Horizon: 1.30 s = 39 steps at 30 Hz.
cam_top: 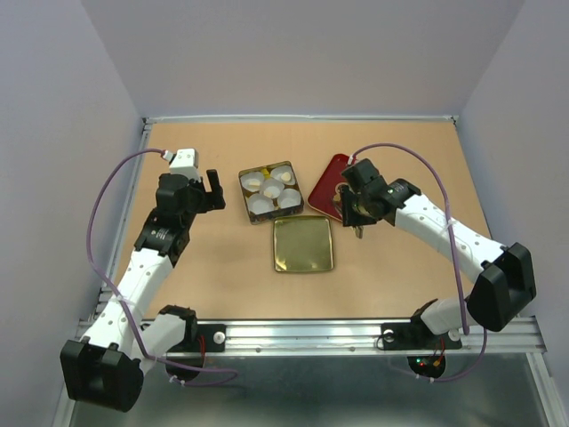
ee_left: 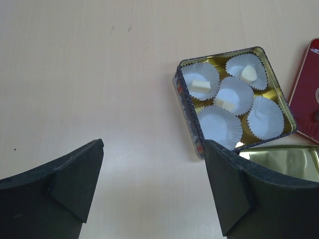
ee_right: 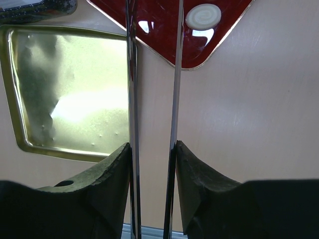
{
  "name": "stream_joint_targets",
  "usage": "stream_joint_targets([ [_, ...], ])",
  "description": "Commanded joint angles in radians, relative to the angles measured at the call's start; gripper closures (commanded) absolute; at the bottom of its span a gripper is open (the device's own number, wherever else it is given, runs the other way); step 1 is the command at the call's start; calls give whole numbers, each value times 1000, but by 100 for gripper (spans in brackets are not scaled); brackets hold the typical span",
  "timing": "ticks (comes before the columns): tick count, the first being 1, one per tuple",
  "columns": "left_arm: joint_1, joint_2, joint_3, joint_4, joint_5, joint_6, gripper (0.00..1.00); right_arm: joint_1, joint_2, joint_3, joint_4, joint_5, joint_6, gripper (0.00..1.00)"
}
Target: Pack the chocolate
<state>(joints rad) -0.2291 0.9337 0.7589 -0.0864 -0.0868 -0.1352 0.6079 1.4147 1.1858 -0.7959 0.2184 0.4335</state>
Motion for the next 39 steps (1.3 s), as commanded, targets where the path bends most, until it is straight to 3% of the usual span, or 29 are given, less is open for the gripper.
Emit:
stream_joint_targets([
  [1, 0, -35, 10, 34, -10, 9, 7, -10, -7, -14, 30, -5, 11, 56],
  [25, -1, -67, -1, 14, -18, 6, 7, -17, 4, -54, 61, -22, 11, 61],
  [39, 1, -73, -1, 7, -18, 6, 7, -16, -30, 90, 32, -65, -10, 67],
])
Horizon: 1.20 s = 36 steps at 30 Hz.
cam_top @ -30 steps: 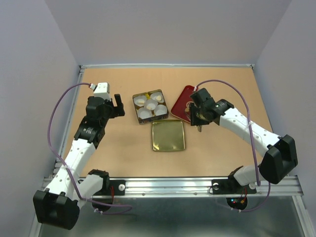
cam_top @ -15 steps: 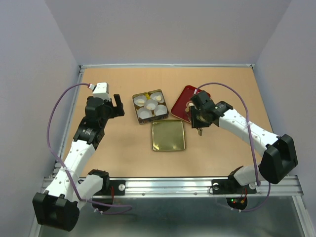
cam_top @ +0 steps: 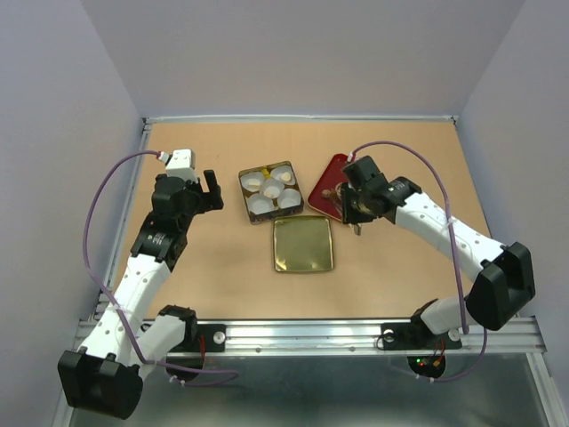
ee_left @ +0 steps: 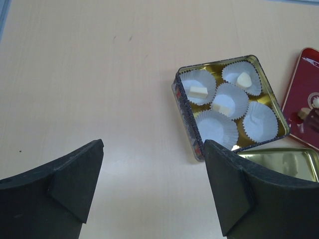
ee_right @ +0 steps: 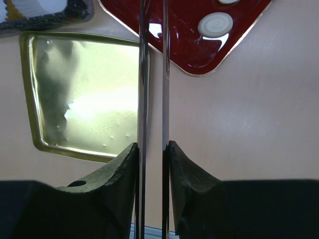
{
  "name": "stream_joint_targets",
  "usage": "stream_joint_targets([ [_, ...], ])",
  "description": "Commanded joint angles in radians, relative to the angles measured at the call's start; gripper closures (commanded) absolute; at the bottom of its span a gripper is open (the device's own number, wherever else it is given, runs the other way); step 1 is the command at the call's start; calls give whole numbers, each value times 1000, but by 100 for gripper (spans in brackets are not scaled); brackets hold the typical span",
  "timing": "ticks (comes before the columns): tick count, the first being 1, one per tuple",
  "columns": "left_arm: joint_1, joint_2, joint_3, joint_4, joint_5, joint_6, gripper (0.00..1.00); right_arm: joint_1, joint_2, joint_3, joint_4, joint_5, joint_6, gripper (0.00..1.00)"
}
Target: Pack the chocolate
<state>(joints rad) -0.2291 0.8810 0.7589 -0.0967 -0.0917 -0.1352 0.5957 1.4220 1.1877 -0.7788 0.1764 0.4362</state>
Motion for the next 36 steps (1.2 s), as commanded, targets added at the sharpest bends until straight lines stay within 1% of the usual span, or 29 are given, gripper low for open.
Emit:
stream_joint_targets([
  [1, 1, -19, -1, 17, -13, 6, 7, -5, -38, 107, 6, -28, -13, 67],
  [9, -1, -13, 6, 15, -13, 3, 7, -5, -37, 168, -20, -49, -24, 67],
  [13, 0, -10, 8, 17, -14, 3, 7, -5, -28, 151, -20, -19, -37, 65],
  [16, 0, -7, 7, 15, -14, 3, 7, -5, -15, 138, -20, 26, -45, 60],
  [19, -1, -7, 3, 12, -16, 3, 7, -5, 11, 133, -17, 48, -54, 57],
  [28, -1, -5, 3, 14, -26, 3, 7, -8, 68, 109, 35, 55, -70, 54],
  [36, 0, 1, 3, 14, -36, 9, 7, -28, 114, 102, 76, 40, -97, 54],
])
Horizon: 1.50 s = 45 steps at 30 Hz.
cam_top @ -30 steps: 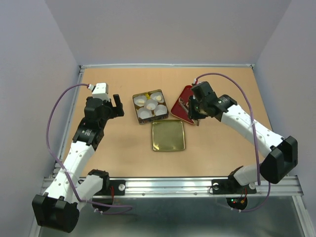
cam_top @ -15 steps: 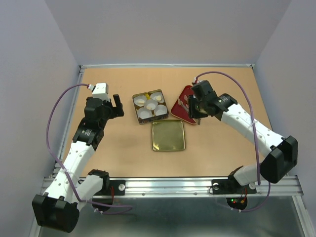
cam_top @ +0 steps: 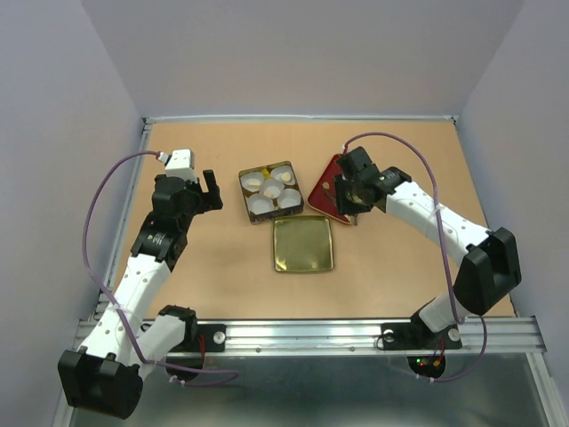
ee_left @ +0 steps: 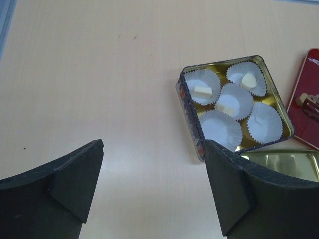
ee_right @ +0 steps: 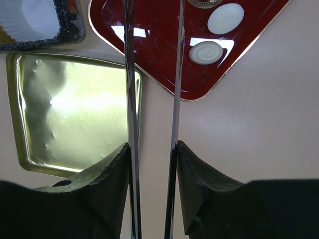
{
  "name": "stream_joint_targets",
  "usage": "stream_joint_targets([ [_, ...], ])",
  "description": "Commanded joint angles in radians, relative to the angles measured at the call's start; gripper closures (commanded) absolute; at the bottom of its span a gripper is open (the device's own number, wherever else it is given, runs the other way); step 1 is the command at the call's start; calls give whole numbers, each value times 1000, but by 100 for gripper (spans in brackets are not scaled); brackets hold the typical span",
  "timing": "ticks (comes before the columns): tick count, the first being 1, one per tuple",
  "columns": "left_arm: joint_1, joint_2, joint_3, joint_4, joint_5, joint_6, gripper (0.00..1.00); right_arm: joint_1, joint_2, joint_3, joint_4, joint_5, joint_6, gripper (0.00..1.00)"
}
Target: Pack the chocolate
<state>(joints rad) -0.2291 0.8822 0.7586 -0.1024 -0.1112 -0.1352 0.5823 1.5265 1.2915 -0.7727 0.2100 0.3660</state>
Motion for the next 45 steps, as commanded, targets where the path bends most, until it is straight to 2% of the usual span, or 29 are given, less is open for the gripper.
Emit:
stream_joint_targets([
  [1, 1, 1, 4, 20, -18, 11, 7, -16, 14, -1, 75, 2, -29, 54],
  [18, 0, 15, 1, 29, -22, 11, 7, -27, 67, 2, 108, -32, -59, 59],
  [24, -1, 14, -1, 30, -22, 12, 7, -27, 73, 6, 113, -32, -68, 65],
  [40, -1, 24, 2, 36, -4, 5, 7, -27, -89, 58, 10, -12, -53, 67],
  [45, -1, 26, 8, 40, -2, 3, 7, -26, -89, 117, -10, -50, -44, 68],
])
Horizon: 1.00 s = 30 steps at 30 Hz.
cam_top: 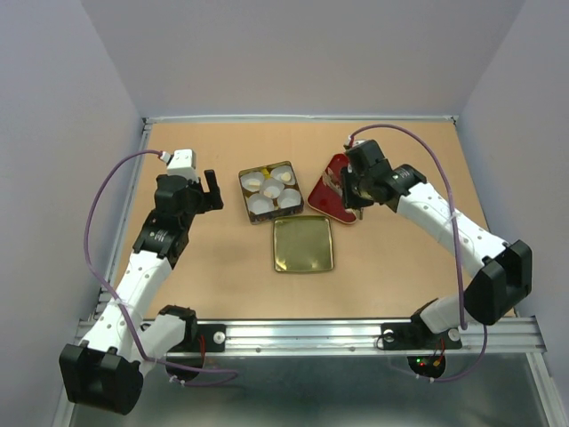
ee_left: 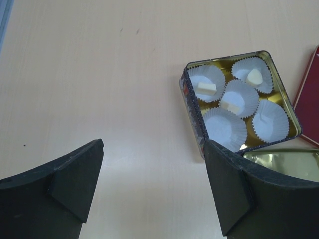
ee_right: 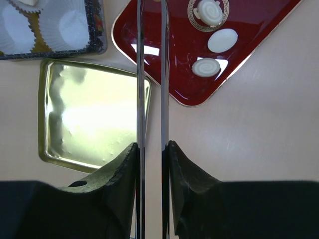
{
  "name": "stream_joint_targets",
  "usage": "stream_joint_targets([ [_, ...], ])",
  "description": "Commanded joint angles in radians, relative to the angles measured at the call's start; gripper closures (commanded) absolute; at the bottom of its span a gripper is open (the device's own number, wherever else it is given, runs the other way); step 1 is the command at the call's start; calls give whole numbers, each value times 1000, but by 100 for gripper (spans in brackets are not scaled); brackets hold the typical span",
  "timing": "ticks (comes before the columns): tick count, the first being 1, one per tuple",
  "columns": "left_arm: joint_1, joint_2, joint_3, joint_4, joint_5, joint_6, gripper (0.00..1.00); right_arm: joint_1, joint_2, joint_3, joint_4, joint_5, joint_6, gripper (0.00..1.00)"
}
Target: Pack the chocolate
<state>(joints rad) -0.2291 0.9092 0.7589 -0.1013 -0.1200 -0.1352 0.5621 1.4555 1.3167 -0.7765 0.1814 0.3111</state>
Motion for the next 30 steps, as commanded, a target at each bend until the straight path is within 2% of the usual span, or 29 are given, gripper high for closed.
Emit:
stream_joint_targets([
  [1, -1, 0, 10, 38, 8, 6, 7, -5, -15, 104, -9, -45, 14, 68],
  [15, 1, 5, 13, 35, 19, 2, 7, 62, 60, 243, -17, -145, 62, 69],
  [22, -1, 19, 20, 49, 26, 3, 7, 150, 98, 265, -27, -135, 92, 69],
  [30, -1, 25, 22, 55, 34, 14, 7, 171, 117, 274, -44, -111, 102, 69],
])
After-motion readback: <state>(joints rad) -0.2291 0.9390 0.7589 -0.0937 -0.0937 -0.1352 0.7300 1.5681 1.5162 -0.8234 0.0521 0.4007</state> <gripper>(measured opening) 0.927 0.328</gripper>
